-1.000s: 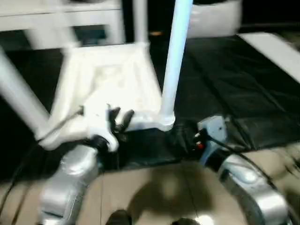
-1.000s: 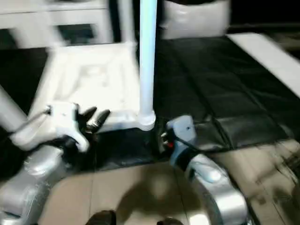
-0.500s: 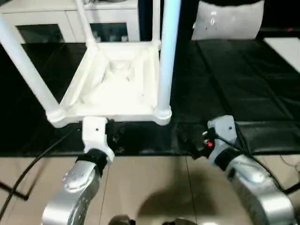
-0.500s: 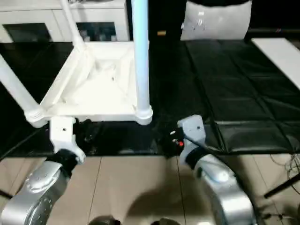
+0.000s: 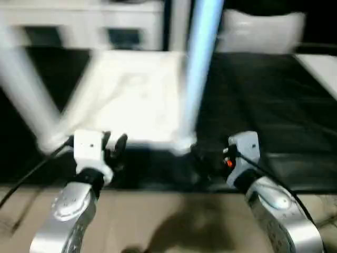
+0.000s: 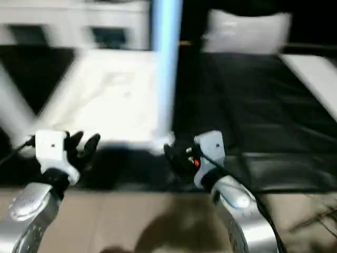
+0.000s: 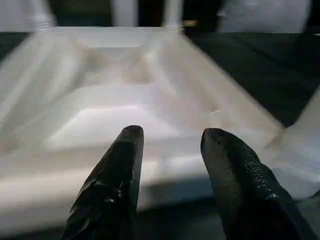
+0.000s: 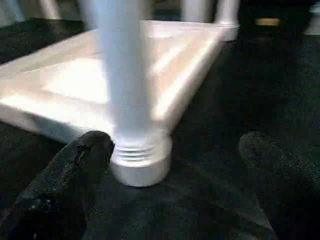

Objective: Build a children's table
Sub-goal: Rotate leg to tighten

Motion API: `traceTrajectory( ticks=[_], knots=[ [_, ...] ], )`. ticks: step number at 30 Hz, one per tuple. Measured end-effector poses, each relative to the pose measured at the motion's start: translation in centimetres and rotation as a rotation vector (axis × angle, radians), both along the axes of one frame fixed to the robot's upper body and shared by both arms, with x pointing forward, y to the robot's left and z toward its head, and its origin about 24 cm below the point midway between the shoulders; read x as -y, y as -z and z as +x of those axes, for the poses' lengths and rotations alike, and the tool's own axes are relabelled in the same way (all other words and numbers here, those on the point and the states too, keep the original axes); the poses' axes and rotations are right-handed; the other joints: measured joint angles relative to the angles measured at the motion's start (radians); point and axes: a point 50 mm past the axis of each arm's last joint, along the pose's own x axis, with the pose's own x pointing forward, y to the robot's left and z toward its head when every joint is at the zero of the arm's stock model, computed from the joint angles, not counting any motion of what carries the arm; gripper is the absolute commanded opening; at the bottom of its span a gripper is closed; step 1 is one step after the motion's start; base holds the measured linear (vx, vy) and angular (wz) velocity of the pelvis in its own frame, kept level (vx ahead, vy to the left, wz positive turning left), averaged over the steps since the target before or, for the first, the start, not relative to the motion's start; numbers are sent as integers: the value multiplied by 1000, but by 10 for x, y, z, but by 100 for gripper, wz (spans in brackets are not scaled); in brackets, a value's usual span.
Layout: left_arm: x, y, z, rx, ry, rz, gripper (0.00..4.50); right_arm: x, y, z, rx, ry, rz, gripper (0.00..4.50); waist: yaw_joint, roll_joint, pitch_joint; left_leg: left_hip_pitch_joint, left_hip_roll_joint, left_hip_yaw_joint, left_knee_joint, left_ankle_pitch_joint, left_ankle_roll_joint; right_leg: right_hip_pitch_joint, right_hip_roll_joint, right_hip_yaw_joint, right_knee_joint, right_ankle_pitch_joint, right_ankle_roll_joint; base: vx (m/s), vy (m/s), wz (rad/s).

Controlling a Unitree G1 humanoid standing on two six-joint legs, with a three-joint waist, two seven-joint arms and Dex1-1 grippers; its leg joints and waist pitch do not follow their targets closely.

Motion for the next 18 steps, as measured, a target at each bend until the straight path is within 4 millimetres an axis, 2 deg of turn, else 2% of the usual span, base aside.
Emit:
traceTrajectory(
  ticks=[1, 2, 3, 4, 5, 6, 7, 8, 9, 10, 12, 13, 15, 16, 18],
  knots=[
    [1, -1, 0, 4, 7, 0, 248, 1, 0, 0, 0, 9, 1, 450, -12, -29, -3, 8, -17, 10, 3, -10, -5, -13, -22, 21, -65, 43, -9, 129, -78, 8],
    [4, 0, 1, -1, 15, -11, 248, 4, 1, -1, -2, 22, -4, 450, -11, -41, 2, 16, -23, 15, 8, -21, -11, -8, -26, 32, -54, 84, -7, 105, -110, 0],
    [10, 2, 0, -11, 40, -21, 248, 7, 3, -2, -12, 40, -9, 450, -1, -36, 6, 16, -23, 11, 32, -38, 26, 5, -15, 33, -67, 72, -14, 105, -110, 0],
    [15, 2, -1, -11, 66, -25, 248, 12, 6, -3, -20, 62, -21, 450, 13, -23, 9, 6, -22, -6, 67, -50, 48, 26, -7, 33, -83, 71, -20, 99, -86, -9],
    [15, 2, -1, -9, 66, -22, 248, 13, 6, -3, -18, 71, -23, 450, 19, -16, 11, -4, -25, -11, 86, -50, 47, 42, -3, 31, -94, 69, -23, 118, -43, -7],
    [14, 1, 0, -6, 64, -18, 248, 13, 5, -3, -11, 71, -21, 450, 25, -12, 14, -11, -25, -12, 77, -47, 42, 56, -1, 30, -101, 66, -24, 118, -43, -7],
    [14, 1, 0, -5, 63, -19, 248, 12, 3, -3, -1, 70, -19, 450, 30, 0, 15, -24, -15, -15, 41, -40, 32, 70, 8, 23, -107, 61, -24, 117, -13, -2],
    [14, 1, 0, -6, 67, -22, 248, 12, 2, -3, 6, 70, -18, 450, 33, 19, 14, -29, 0, -14, 12, -8, 24, 82, 19, 8, -112, 57, -25, 130, 45, -4],
    [13, 1, -1, -9, 73, -26, 248, 12, 2, -2, 7, 69, -18, 450, 35, 34, 12, -23, 16, -17, 10, 22, -17, 89, 28, 3, -112, 55, -28, 130, 45, -4],
    [11, 1, 0, -11, 76, -32, 248, 7, 1, -2, 10, 48, -5, 450, 28, 32, 10, -20, 12, -21, 9, 18, -13, 82, 27, 4, -117, 51, -31, 163, 86, 1],
    [10, 5, 4, -25, 106, -19, 248, 2, -4, 2, 29, 14, 4, 450, 20, 19, 3, -35, 5, -19, 15, 18, -12, 61, 18, 6, -105, 52, -39, 147, 74, 2],
    [9, 5, 6, -30, 124, -6, 248, 3, -7, 3, 49, 6, 0, 450, 13, 13, 0, -44, -3, -20, 24, 16, -10, 47, 11, 12, -90, 53, -22, 98, 56, -1],
    [12, 4, 15, -33, 198, 21, 248, 8, -6, 4, 47, -20, -32, 450, 16, 9, -3, -57, -11, -20, 24, 18, -11, 40, 11, 30, -87, 51, -1, 69, 33, 0],
    [11, 3, 20, -45, 256, 57, 248, 10, -5, 3, 36, -45, -52, 450, 21, 9, -3, -62, -12, -18, 22, 21, -14, 36, 11, 33, -88, 53, 3, 0, 0, 0],
    [7, 2, 27, -72, 327, 106, 248, 12, -2, 2, 14, -93, -81, 450, 21, 9, -2, -62, -10, -15, 15, 26, -21, 34, 11, 33, -90, 58, 4, 0, 0, 0]
  ],
)
